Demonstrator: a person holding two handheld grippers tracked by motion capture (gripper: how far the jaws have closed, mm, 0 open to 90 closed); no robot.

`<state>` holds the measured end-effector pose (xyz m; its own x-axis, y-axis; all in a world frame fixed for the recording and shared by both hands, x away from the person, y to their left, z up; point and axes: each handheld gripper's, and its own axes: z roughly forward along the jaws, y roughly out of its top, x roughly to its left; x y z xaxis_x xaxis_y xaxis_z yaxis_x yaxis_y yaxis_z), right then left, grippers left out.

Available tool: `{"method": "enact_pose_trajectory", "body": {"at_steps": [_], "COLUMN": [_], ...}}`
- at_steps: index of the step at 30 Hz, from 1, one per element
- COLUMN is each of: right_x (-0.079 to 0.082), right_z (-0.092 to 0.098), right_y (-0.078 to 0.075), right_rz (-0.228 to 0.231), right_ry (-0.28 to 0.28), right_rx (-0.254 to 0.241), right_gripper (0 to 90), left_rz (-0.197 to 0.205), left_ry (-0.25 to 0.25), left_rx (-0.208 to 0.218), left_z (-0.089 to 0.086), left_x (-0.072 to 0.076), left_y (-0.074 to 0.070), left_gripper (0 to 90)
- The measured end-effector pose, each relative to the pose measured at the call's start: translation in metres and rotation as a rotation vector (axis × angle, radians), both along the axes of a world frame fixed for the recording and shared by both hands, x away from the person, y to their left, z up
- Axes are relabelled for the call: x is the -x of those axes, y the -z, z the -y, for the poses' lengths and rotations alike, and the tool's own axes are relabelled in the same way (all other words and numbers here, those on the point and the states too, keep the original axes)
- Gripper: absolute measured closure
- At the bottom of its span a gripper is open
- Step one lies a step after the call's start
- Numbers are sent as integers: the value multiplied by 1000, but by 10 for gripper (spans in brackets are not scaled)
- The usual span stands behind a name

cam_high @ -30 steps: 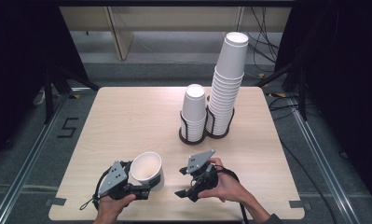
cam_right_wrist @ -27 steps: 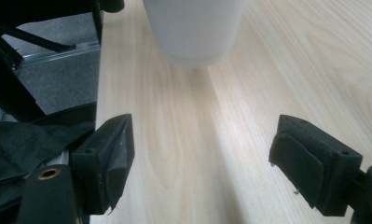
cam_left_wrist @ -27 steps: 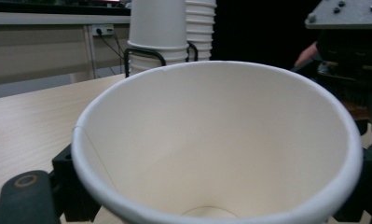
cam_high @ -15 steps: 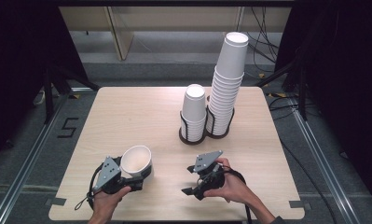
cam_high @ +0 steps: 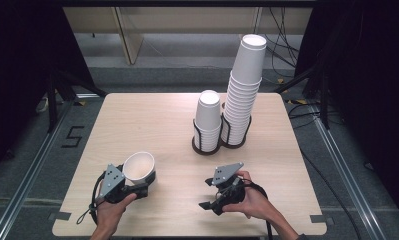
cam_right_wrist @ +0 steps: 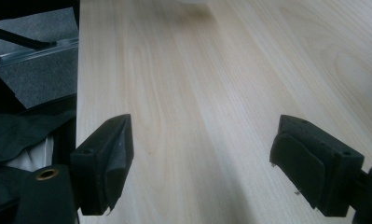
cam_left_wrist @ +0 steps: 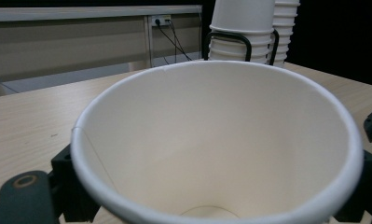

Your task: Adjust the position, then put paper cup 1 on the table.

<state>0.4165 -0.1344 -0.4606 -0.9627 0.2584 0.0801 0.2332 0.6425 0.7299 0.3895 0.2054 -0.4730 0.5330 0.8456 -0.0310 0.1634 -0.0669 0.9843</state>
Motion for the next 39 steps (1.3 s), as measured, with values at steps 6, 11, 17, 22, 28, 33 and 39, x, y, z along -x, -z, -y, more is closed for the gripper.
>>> {"method": "enact_pose_trajectory", "body": {"at_steps": [6, 11, 17, 22, 28, 33, 39], "right_x": [1, 3, 3, 2, 1, 1, 1], "right_z": [4, 5, 9, 14, 15, 17, 17], "right_y": [0, 1, 3, 3, 3, 4, 5], "right_rz": [-6, -21, -13, -10, -10, -14, -14], "right_ry": [8, 34, 27, 41, 32, 38, 23], "right_rx": [2, 10, 7, 8, 7, -1, 1], "right_gripper": [206, 206, 206, 206, 207, 204, 203], "left_rz": [-13, -20, -10, -18, -24, -26, -31], "left_ry": [-12, -19, -33, -69, -133, -197, -242], "left_rx": [-13, -3, -10, -12, -19, -15, -57], "left_z": [-3, -1, 0, -4, -12, -16, -14], "left_x": [-2, -7, -22, -43, -75, -107, -136], "left_y": [0, -1, -5, -3, -1, 4, 10], "left_gripper": [127, 127, 127, 125, 124, 119, 116]}}
